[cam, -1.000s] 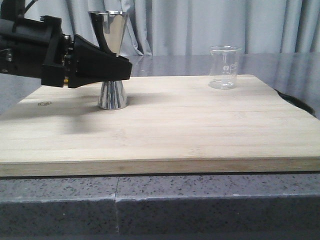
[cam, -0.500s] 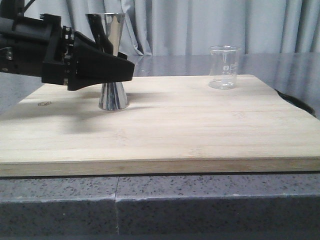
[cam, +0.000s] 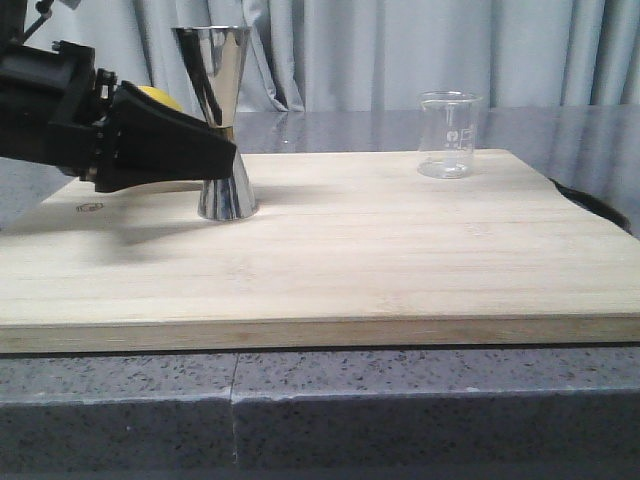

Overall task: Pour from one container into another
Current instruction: 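Lower the filled jigger onto the board with the left gripper, then open the left gripper and withdraw it from the jigger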

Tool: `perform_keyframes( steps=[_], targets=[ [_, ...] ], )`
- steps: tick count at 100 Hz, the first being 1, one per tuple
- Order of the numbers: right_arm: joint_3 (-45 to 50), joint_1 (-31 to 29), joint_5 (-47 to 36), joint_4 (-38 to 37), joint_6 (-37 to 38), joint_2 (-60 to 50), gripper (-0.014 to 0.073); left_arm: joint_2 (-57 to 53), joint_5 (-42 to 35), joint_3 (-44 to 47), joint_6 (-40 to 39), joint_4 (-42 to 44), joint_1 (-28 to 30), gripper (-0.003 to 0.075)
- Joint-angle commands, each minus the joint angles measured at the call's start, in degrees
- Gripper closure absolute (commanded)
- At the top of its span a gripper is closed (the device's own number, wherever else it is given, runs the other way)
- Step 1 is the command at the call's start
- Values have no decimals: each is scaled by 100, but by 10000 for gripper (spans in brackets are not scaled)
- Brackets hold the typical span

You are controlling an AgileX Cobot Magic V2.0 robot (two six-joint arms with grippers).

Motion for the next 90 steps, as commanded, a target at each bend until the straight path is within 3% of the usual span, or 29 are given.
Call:
perform_keyframes(
  steps=[1, 32, 57, 73, 90],
  targets=[
    [-172, -4, -264, 240, -12, -256, -37, -288, 743, -155, -199, -30, 59, 214],
    [-172, -4, -157, 240, -12, -256, -37, -812, 743, -155, -388, 494, 118, 216],
    [-172, -4, -132, 240, -12, -256, -37, -1477, 743, -155, -1269, 1426, 578, 218],
    [-180, -15, 83, 350, -12, -258, -37, -2119, 743, -155, -1700, 1336, 1094, 218],
    [-377, -174, 1222, 505, -12, -355, -37, -2783, 641, -155, -1816, 373, 1842, 258]
  ],
)
